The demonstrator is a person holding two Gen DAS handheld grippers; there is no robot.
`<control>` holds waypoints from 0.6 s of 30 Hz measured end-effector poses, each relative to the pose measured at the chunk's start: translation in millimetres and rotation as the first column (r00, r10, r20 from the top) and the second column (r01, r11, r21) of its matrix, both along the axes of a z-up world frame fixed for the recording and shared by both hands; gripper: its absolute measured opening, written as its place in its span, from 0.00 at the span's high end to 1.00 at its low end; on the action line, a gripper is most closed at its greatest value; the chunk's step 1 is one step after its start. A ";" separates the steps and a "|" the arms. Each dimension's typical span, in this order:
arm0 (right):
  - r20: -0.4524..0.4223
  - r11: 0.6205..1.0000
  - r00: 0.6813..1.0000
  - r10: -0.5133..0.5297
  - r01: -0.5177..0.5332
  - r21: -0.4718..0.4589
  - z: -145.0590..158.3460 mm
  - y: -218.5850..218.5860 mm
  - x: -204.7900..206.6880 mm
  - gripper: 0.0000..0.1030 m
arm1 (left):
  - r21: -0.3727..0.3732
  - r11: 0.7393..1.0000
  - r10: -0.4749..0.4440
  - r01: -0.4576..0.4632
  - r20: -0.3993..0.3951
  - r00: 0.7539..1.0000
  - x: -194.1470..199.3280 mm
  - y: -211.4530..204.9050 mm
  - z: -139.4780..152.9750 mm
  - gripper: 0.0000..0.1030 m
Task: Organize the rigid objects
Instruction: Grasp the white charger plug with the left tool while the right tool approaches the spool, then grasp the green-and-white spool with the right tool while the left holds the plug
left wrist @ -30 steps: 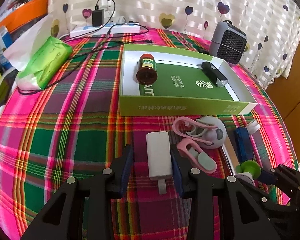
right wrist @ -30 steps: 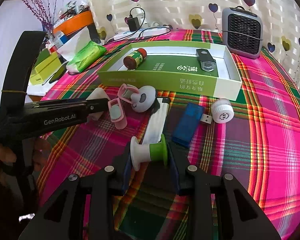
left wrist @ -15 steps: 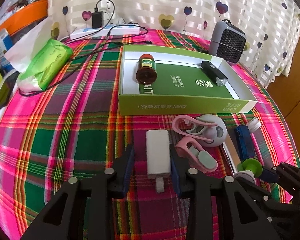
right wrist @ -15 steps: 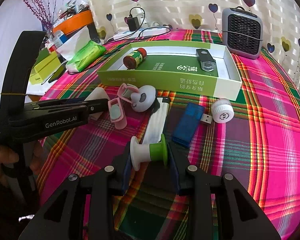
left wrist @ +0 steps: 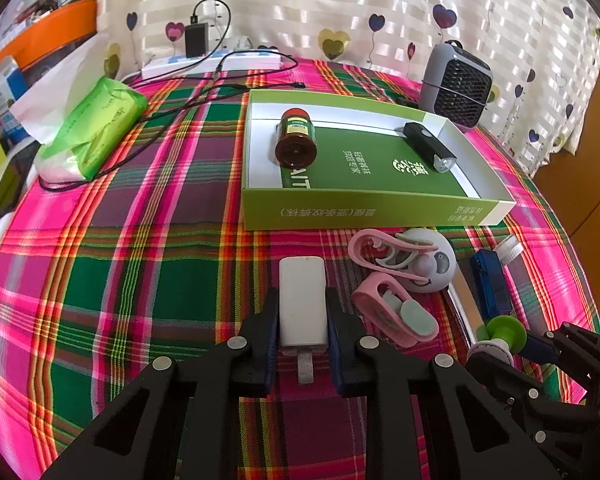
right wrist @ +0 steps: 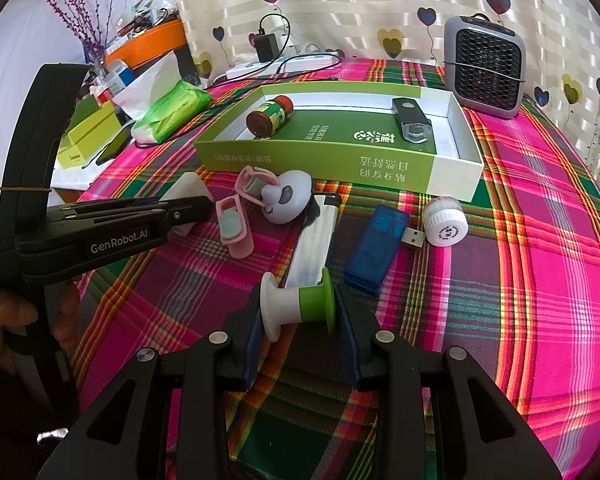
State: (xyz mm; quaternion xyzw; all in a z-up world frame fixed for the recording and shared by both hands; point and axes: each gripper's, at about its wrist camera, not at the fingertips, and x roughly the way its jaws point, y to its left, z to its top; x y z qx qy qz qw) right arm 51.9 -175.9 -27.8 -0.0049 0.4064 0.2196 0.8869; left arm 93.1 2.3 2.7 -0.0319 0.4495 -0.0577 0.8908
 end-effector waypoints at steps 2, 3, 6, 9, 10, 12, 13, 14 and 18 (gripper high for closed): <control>0.000 1.000 1.000 0.000 0.000 0.000 0.1 0.1 -0.1 0.67 | -0.001 1.000 0.001 -0.001 0.000 1.000 0.0 0.2 0.0 0.81; 0.000 1.000 1.000 0.000 0.000 0.000 0.1 0.2 -0.3 0.67 | -0.002 1.000 0.000 0.000 0.000 1.000 -0.1 0.2 0.0 0.81; 0.003 1.000 1.000 0.004 -0.004 -0.008 -0.2 0.8 -0.2 0.67 | -0.004 1.000 0.001 -0.001 -0.001 1.000 -0.3 0.2 0.1 0.81; 0.003 1.000 1.000 0.005 -0.005 -0.009 -0.2 -0.2 -0.1 0.67 | -0.002 1.000 -0.003 0.003 -0.002 1.000 -0.2 -0.3 0.6 0.81; 0.002 1.000 1.000 0.005 -0.005 -0.008 -0.1 -0.5 0.0 0.67 | -0.004 1.000 -0.004 0.004 -0.003 1.000 -0.6 -0.6 1.2 0.81; 0.006 1.000 1.000 0.004 -0.004 -0.011 0.3 -0.7 0.2 0.67 | -0.005 1.000 -0.006 0.006 -0.003 1.000 -0.8 -1.4 2.2 0.81; 0.009 1.000 1.000 0.003 -0.003 -0.013 0.9 -1.0 0.3 0.67 | -0.006 1.000 -0.007 0.007 -0.002 1.000 -1.3 -1.6 3.0 0.81; 0.013 1.000 1.000 0.001 0.000 -0.014 1.8 -1.7 0.6 0.68 | -0.008 1.000 -0.010 0.010 0.000 1.000 -1.5 -2.2 4.1 0.81; 0.023 1.000 1.000 -0.007 0.007 -0.013 5.6 -4.0 1.8 0.68 | -0.012 1.000 -0.015 0.015 0.008 1.000 -3.0 -2.2 7.5 0.81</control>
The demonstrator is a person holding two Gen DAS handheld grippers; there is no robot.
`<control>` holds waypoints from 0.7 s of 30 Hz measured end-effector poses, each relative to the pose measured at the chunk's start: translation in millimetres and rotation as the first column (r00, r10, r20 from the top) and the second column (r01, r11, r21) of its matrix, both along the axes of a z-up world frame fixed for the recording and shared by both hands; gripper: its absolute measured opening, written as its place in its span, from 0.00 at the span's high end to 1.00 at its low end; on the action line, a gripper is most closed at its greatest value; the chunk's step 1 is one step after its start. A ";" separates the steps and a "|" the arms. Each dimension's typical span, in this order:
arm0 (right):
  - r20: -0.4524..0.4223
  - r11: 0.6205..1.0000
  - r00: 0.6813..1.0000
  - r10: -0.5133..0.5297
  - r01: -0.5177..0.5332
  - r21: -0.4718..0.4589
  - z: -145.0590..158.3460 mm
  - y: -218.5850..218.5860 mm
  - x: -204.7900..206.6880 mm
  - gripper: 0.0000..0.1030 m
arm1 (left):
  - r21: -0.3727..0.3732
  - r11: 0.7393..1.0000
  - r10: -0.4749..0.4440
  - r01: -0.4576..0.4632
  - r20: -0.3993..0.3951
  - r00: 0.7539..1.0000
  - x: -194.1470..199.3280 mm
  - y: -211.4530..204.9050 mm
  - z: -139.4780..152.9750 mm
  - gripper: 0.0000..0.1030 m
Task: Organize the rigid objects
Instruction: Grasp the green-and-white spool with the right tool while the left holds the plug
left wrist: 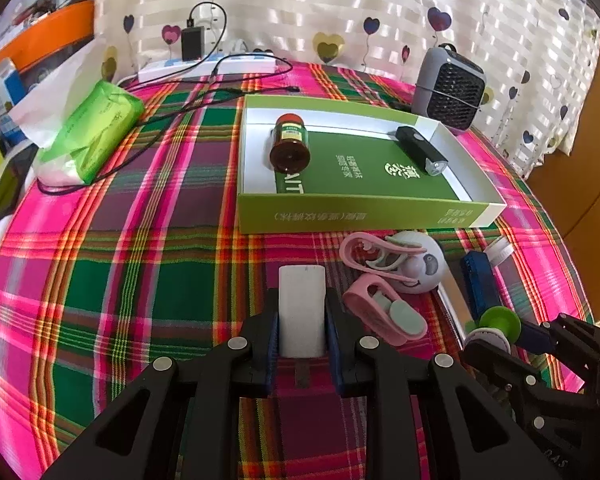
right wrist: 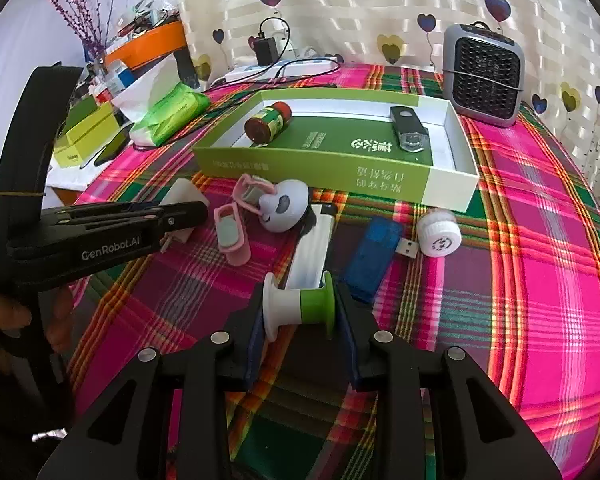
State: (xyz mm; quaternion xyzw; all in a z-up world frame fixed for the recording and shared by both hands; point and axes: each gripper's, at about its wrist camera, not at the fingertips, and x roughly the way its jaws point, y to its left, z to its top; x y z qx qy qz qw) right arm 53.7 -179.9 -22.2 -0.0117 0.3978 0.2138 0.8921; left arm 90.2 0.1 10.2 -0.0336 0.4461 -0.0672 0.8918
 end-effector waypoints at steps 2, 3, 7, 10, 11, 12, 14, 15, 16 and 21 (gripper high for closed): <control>0.004 1.000 1.000 -0.002 0.002 -0.002 1.1 -1.1 -0.3 0.68 | -0.005 1.000 -0.002 0.002 0.003 1.000 -0.3 0.1 2.0 0.81; 0.006 1.000 1.000 -0.003 0.003 -0.003 1.6 -1.8 -0.5 0.68 | -0.008 1.000 -0.002 0.003 0.004 1.000 -0.5 0.4 2.6 0.81; 0.015 1.000 1.000 -0.008 0.008 -0.002 5.1 -2.3 -1.3 0.68 | -0.011 1.000 -0.007 0.008 0.016 1.000 -2.5 0.5 8.0 0.81; 0.027 1.000 1.000 -0.012 0.012 0.002 9.1 -3.8 -1.5 0.68 | -0.013 1.000 -0.009 0.010 0.026 1.000 -3.8 0.6 12.7 0.81; 0.031 1.000 0.999 -0.013 0.013 0.003 10.7 -5.3 -1.4 0.68 | -0.015 1.000 -0.009 0.010 0.029 1.000 -3.9 1.1 13.9 0.81; 0.034 1.000 0.999 -0.014 0.013 0.004 12.0 -4.8 -1.7 0.68 | -0.016 1.000 -0.009 0.009 0.031 0.999 -4.2 1.7 15.2 0.81; 0.039 1.000 0.999 -0.013 0.013 0.007 14.6 -4.9 -1.6 0.68 | -0.018 1.000 -0.010 0.011 0.037 0.999 -4.7 2.2 17.6 0.81; 0.042 1.000 0.999 -0.012 0.012 0.006 16.2 -4.4 -1.2 0.68 | -0.019 1.000 -0.011 0.012 0.039 0.999 -4.7 2.2 18.9 0.81; 0.045 1.000 0.999 -0.011 0.011 0.005 17.4 -4.3 -1.2 0.68 | -0.021 1.000 -0.012 0.012 0.041 0.999 -4.3 2.1 20.5 0.81; 0.068 1.000 0.998 -0.014 0.014 0.003 27.6 -4.7 0.7 0.68 | -0.023 0.999 -0.026 0.027 0.050 0.998 -2.9 1.7 28.1 0.81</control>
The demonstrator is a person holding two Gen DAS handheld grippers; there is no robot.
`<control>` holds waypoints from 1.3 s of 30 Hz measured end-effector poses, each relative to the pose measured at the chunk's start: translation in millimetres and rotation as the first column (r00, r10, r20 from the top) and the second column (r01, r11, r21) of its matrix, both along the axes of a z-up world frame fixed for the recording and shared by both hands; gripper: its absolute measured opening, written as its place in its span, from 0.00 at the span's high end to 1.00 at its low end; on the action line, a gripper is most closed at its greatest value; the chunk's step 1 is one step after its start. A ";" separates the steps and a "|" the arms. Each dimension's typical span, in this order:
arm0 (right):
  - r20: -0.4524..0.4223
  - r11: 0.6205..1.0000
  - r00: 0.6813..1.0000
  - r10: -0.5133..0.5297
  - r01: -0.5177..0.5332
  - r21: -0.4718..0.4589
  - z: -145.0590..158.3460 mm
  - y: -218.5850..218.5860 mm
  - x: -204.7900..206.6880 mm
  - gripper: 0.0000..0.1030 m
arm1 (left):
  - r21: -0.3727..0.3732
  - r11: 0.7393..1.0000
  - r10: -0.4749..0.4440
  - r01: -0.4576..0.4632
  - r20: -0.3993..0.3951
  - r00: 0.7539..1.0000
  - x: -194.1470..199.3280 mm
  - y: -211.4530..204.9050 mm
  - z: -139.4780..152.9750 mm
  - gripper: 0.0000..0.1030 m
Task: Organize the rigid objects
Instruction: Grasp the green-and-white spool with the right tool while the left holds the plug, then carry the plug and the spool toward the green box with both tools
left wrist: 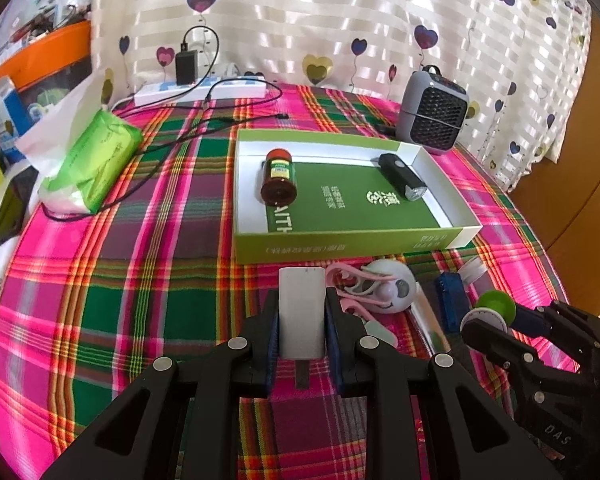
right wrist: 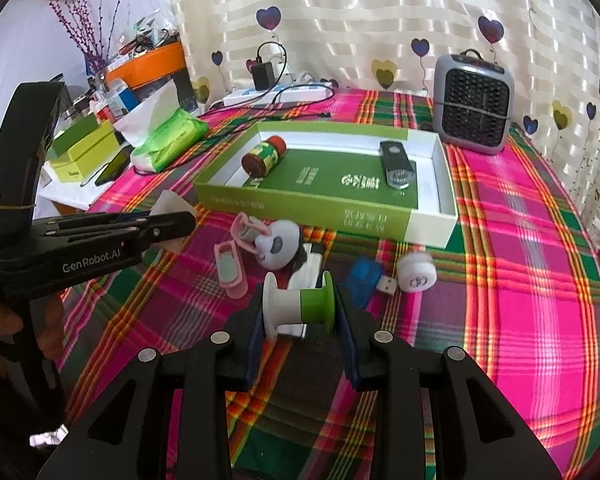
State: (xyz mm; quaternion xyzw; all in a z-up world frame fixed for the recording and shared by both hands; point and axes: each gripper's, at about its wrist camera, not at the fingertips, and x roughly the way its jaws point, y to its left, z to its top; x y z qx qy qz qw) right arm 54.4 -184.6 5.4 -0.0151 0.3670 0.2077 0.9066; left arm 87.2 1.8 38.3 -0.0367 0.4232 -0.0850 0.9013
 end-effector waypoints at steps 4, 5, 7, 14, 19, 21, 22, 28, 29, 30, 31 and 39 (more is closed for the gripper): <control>0.016 1.000 1.000 -0.005 0.005 -0.002 8.2 0.7 6.3 0.68 | -0.002 1.000 -0.024 0.024 0.009 1.000 4.5 -4.7 7.4 0.81; 0.019 1.000 1.000 -0.006 0.006 -0.002 9.8 0.8 7.4 0.68 | -0.002 1.000 -0.030 0.030 0.012 0.999 5.7 -5.8 9.4 0.81; 0.029 1.000 1.000 -0.007 0.007 0.001 15.3 0.1 11.9 0.68 | -0.003 0.999 -0.043 0.043 0.018 0.999 9.1 -8.5 13.4 0.81; 0.034 0.999 0.999 -0.025 0.024 0.021 26.8 -6.0 34.3 0.68 | -0.001 0.997 -0.081 0.081 0.036 0.996 25.0 -18.9 23.8 0.81; 0.034 0.999 0.999 -0.032 0.031 0.012 30.0 -7.4 55.4 0.68 | -0.010 0.995 -0.098 0.098 0.029 0.995 42.0 -24.2 24.1 0.81; 0.029 0.999 0.999 -0.036 0.036 0.010 30.1 -9.0 66.1 0.68 | -0.015 0.995 -0.099 0.100 0.031 0.995 49.8 -25.3 23.3 0.81; 0.029 0.999 0.999 -0.037 0.036 0.009 30.1 -9.3 69.8 0.68 | -0.018 0.995 -0.100 0.101 0.031 0.994 53.4 -25.7 22.8 0.81; 0.008 1.000 1.000 -0.027 0.027 0.007 26.8 -10.1 105.2 0.68 | -0.015 0.995 -0.100 0.101 0.011 0.995 79.7 -25.6 14.3 0.81; 0.003 1.000 1.000 -0.023 0.023 0.008 25.5 -10.0 110.3 0.68 | -0.016 0.995 -0.103 0.103 0.007 0.995 83.7 -25.6 12.6 0.81; -0.004 1.000 1.000 -0.016 0.016 0.008 23.5 -8.7 117.3 0.68 | -0.021 0.994 -0.103 0.103 0.002 0.995 88.6 -25.3 10.5 0.81; -0.009 1.000 1.000 -0.011 0.011 0.008 22.3 -7.8 121.9 0.68 | -0.023 0.994 -0.105 0.105 0.001 0.994 91.4 -25.1 9.0 0.81; -0.049 1.000 0.999 0.006 -0.006 0.014 10.0 -0.5 160.6 0.68 | -0.031 0.993 -0.115 0.114 -0.024 0.993 115.5 -28.0 -5.6 0.81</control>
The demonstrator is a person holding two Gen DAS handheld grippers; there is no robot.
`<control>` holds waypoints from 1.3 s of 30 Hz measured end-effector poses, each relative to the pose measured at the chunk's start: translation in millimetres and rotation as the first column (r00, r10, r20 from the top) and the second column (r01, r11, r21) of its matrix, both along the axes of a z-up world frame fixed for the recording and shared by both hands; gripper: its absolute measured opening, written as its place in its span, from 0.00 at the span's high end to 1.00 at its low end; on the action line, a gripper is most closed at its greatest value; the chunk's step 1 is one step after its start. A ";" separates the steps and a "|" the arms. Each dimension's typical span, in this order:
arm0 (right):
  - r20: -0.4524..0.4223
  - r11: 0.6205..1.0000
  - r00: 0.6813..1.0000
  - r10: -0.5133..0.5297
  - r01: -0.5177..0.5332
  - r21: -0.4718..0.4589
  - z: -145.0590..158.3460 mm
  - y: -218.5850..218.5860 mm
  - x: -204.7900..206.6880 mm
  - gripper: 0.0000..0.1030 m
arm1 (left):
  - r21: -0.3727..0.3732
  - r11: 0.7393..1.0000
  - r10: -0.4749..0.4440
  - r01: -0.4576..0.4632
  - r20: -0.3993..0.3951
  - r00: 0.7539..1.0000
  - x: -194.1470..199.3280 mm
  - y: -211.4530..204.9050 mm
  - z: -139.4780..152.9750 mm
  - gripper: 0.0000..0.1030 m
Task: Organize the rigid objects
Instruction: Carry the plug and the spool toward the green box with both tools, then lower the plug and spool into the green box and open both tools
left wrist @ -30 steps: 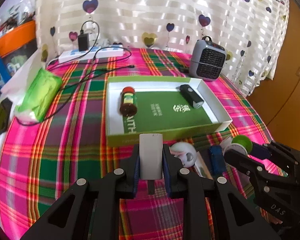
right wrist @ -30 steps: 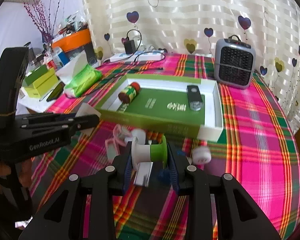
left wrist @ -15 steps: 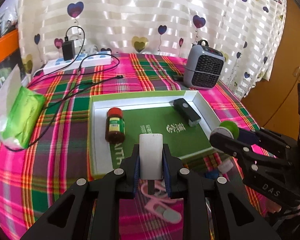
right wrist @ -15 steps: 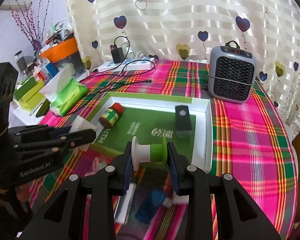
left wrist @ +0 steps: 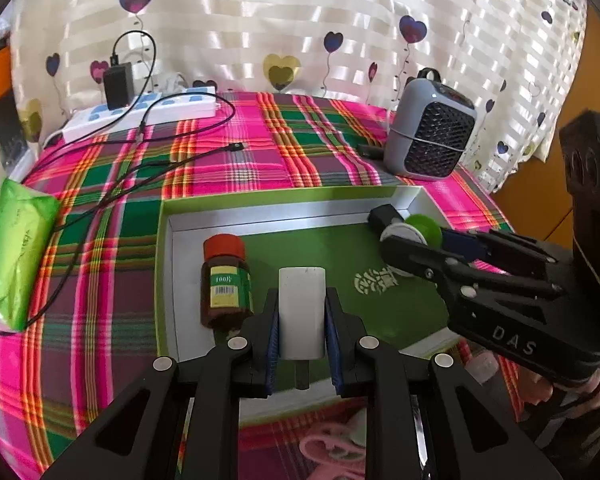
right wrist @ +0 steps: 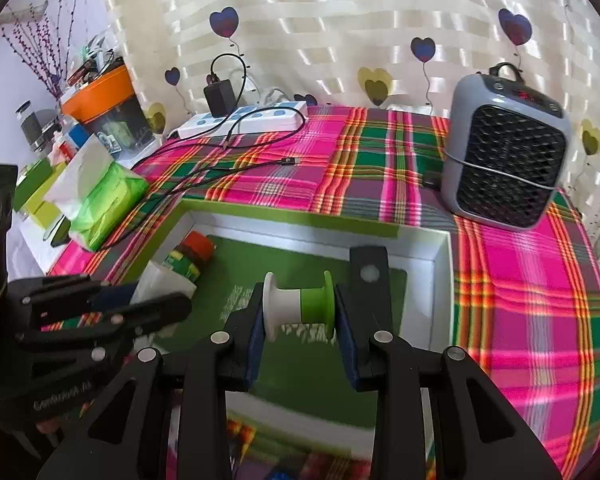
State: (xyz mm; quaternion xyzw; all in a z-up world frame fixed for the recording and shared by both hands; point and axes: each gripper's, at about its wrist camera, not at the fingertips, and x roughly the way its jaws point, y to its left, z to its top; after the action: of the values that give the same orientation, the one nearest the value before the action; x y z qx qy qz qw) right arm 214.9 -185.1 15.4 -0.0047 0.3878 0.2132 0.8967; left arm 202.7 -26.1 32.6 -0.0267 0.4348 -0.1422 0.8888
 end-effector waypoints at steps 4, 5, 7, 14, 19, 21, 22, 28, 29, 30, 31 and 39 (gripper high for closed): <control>-0.008 1.000 1.000 0.014 -0.014 -0.003 -2.4 3.7 12.2 0.68 | 0.005 1.000 -0.003 0.003 -0.006 1.000 6.8 -1.6 -5.0 0.81; -0.011 1.000 1.000 0.020 -0.020 -0.001 -3.0 4.4 14.8 0.68 | 0.008 1.000 -0.006 0.006 -0.006 1.000 8.3 -2.5 -5.6 0.81; -0.020 1.000 0.999 0.026 -0.026 0.003 -4.5 5.6 19.6 0.68 | 0.014 1.000 -0.009 0.009 -0.012 1.000 12.0 -3.9 -7.5 0.81; -0.039 0.999 0.999 0.035 -0.035 -0.004 -10.5 12.9 31.1 0.68 | 0.029 1.000 -0.008 0.009 -0.028 1.000 20.1 -5.2 -14.5 0.81; -0.047 0.999 0.998 0.041 -0.042 -0.019 -13.8 19.1 36.7 0.68 | 0.032 0.999 -0.002 0.004 -0.033 0.999 23.6 -3.6 -16.6 0.81; -0.054 0.999 0.998 0.045 -0.046 -0.026 -16.0 21.5 38.8 0.68 | 0.038 0.999 -0.001 0.002 -0.037 0.999 24.8 -3.3 -18.1 0.81; -0.057 0.998 0.997 0.047 -0.049 -0.027 -17.2 22.4 39.6 0.68 | 0.036 0.999 0.001 0.000 -0.039 0.999 25.2 -2.7 -18.7 0.81; -0.075 0.998 0.996 0.050 -0.052 -0.035 -22.0 26.1 44.6 0.68 | 0.038 0.999 0.007 -0.004 -0.060 0.998 28.6 -0.3 -24.9 0.81; -0.073 0.998 0.996 0.050 -0.053 -0.038 -21.7 26.7 44.5 0.68 | 0.035 0.999 0.007 -0.005 -0.060 0.998 29.0 0.0 -25.2 0.81; -0.071 0.998 0.996 0.051 -0.054 -0.040 -21.7 27.0 44.4 0.68 | 0.034 0.999 0.007 -0.005 -0.059 0.998 29.2 0.4 -25.3 0.81; -0.069 0.997 0.996 0.053 -0.056 -0.044 -21.9 27.5 44.4 0.68 | 0.033 0.999 0.008 -0.006 -0.060 0.998 29.4 0.5 -25.4 0.81; -0.080 0.997 0.996 0.041 -0.046 -0.065 -23.0 29.3 45.8 0.67 | 0.025 1.000 0.004 -0.002 -0.061 0.998 29.5 1.7 -25.9 0.81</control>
State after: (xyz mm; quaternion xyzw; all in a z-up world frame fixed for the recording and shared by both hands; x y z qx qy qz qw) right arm 260.8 -155.8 -7.7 -0.0346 0.4294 0.2196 0.8753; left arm 232.3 -24.5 6.7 -0.0205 0.4634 -0.1345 0.8757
